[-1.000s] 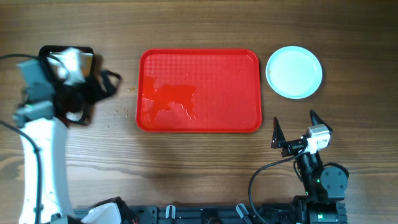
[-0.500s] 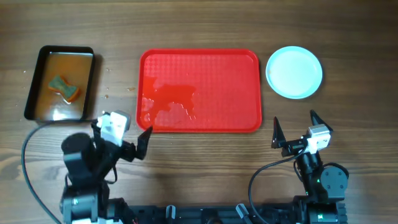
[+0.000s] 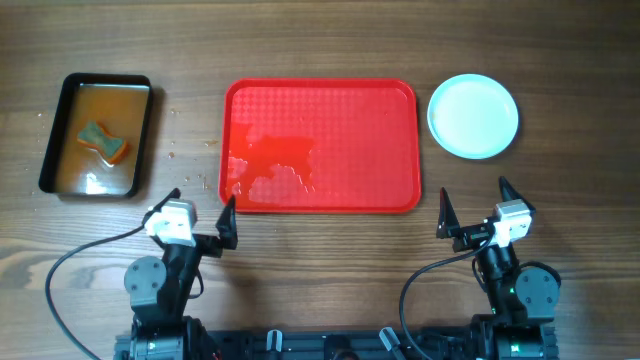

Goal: Clean dirty plates on tray and stack at the side

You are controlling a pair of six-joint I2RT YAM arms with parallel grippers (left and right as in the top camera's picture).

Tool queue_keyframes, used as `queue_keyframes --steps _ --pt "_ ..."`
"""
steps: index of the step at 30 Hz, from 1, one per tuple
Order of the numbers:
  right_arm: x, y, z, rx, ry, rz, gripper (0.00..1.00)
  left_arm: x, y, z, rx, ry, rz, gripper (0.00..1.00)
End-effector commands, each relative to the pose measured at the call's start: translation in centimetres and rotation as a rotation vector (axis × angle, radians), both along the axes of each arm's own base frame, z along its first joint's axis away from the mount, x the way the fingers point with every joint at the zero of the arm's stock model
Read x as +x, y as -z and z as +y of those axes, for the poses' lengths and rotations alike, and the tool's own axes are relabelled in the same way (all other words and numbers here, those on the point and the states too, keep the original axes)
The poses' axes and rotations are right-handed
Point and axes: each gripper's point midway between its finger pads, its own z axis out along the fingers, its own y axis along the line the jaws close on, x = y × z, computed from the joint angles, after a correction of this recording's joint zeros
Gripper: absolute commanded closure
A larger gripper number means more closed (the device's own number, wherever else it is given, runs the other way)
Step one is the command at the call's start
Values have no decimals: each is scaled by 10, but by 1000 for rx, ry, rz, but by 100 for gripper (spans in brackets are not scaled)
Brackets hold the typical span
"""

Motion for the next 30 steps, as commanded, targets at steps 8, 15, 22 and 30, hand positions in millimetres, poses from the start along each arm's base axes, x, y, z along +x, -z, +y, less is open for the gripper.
queue_keyframes --steps 8,15,22,30 --pt "0 -3 -2 -19 12 -17 0 -4 -17 32 -171 -232 -69 0" --pt "0 -3 -2 -20 12 -16 0 -5 -22 27 -176 -212 -88 0" --pt "0 -3 -2 -19 12 -16 0 -5 -22 28 -176 -215 -89 0" --pt "0 -3 -2 -19 12 -17 0 -5 -22 29 -141 -221 -92 0"
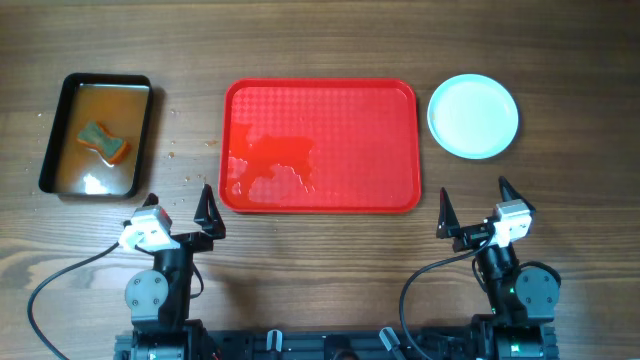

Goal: Clean dirty plates on tray and stack at the side

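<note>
The red tray [320, 146] lies in the middle of the table with a wet sheen on its front left part and no plates on it. A light blue plate stack [473, 116] sits to the right of the tray. My left gripper [178, 205] stands open near the front edge, left of the tray's front left corner, with nothing between its fingers. My right gripper [474, 205] stands open in front of the plates, also holding nothing.
A black tub [96, 136] of brownish water sits at the far left with a green and orange sponge [103, 141] in it. Small crumbs or droplets [185, 150] dot the wood between tub and tray. Cables trail near the front edge.
My left gripper has moved left and slightly back toward the arm base, away from the tray's front left corner. The right arm, tray, plates and sponge have not moved.
</note>
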You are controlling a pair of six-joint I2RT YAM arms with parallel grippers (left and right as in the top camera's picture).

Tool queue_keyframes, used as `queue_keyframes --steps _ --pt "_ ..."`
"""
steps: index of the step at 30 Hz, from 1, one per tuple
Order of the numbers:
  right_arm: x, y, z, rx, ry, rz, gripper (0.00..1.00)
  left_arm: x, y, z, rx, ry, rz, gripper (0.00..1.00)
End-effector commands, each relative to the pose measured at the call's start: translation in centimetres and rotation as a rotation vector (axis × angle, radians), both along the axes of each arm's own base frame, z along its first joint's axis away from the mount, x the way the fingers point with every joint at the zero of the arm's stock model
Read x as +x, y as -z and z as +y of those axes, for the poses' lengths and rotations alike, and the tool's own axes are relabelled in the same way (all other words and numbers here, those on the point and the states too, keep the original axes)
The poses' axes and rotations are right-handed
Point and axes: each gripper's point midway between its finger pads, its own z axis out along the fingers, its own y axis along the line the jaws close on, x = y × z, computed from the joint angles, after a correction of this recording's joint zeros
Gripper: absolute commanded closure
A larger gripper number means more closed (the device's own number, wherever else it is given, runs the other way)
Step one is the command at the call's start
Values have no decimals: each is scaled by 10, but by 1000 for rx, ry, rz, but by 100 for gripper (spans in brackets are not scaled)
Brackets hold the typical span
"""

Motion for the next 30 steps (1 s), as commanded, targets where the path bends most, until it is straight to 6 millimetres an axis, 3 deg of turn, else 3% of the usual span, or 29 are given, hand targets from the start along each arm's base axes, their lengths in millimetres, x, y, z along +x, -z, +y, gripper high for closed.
queue_keyframes --steps 1,8,30 --pt "0 -3 -2 -19 12 -17 0 -1 0 0 22 0 0 0" --pt "0 -3 -2 -19 12 -17 0 -1 1 -5 197 39 5 0" --pt "0 -3 -2 -19 12 -17 0 0 1 -4 198 34 4 0"
